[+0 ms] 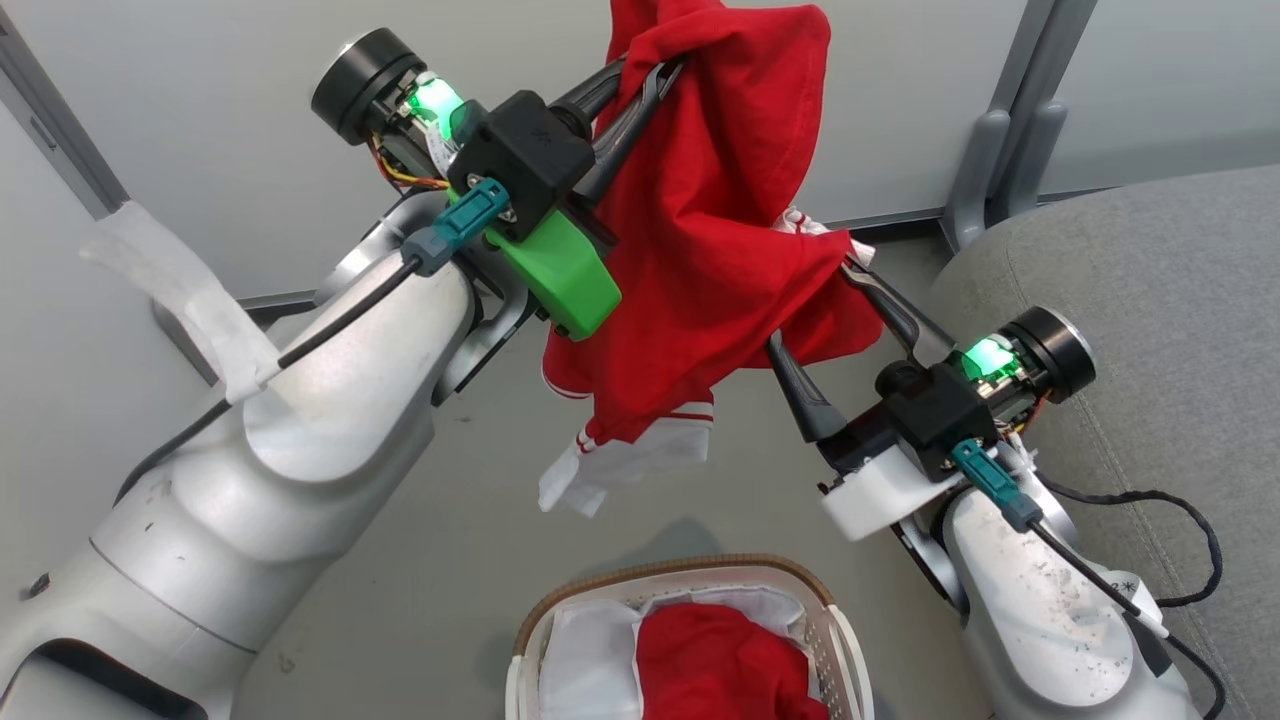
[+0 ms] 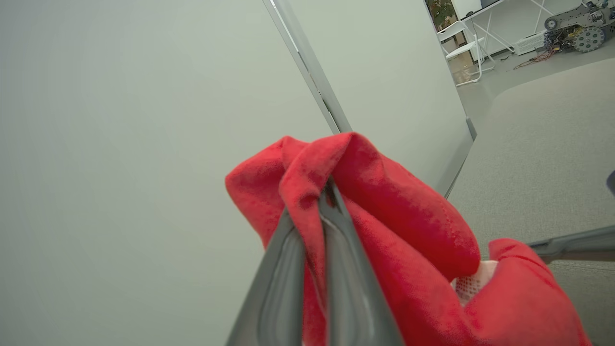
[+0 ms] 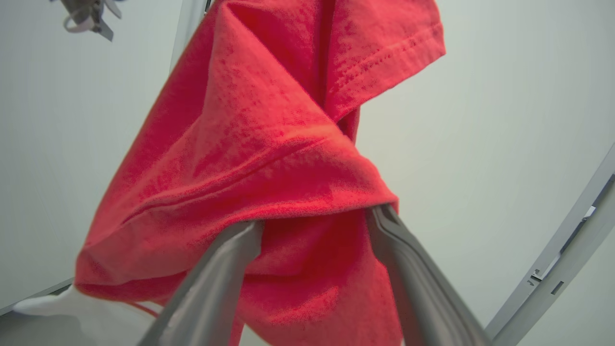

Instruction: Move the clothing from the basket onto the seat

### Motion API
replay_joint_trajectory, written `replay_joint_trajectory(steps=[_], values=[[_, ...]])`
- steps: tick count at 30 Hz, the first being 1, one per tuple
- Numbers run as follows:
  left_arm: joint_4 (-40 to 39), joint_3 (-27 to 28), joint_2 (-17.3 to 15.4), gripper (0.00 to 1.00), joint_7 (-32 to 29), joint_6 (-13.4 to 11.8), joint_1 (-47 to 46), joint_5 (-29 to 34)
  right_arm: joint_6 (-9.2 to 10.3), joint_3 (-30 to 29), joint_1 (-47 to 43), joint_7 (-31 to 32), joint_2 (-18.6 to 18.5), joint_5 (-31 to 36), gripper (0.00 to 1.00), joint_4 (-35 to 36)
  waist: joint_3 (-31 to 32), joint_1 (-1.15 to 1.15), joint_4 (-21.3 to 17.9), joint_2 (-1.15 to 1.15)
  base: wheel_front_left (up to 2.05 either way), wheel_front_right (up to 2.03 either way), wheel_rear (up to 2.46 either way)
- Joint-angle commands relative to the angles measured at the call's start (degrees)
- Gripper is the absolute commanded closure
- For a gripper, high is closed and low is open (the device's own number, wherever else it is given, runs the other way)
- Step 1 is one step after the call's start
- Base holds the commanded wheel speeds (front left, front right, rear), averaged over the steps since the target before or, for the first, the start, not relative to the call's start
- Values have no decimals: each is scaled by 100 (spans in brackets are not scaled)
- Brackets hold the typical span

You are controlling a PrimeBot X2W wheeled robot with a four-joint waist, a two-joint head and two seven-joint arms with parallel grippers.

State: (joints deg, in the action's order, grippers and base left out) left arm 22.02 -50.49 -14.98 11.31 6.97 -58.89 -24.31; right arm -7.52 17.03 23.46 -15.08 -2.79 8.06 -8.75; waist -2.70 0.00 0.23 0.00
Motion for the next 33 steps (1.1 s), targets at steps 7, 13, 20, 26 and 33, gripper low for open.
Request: replay_joint_trajectory(steps=[7, 13, 20, 26, 33], values=[[-9, 52, -103, 100, -44, -127, 226, -159, 6, -172, -157, -14, -19, 104, 0, 407, 78, 0, -4, 0, 0, 0, 0], [-34, 20, -102, 100, -50, -163, 257, -208, 6, -184, -109, -13, -19, 324, 0, 462, 62, 0, -9, 0, 0, 0, 0], [-99, -54, -45, 100, -75, -133, 190, -223, 6, 170, 170, -13, -22, 605, 0, 308, -8, 0, 23, 0, 0, 0, 0], [-125, -108, 15, 100, -71, -118, 155, -247, 6, 702, 513, -13, -19, 697, 0, -190, -58, 0, 40, 0, 0, 0, 0], [-120, -158, 72, 100, -27, -112, 97, -290, 6, 1332, 980, -13, -19, 309, 13, -1203, -111, 0, 72, 0, 0, 0, 0]])
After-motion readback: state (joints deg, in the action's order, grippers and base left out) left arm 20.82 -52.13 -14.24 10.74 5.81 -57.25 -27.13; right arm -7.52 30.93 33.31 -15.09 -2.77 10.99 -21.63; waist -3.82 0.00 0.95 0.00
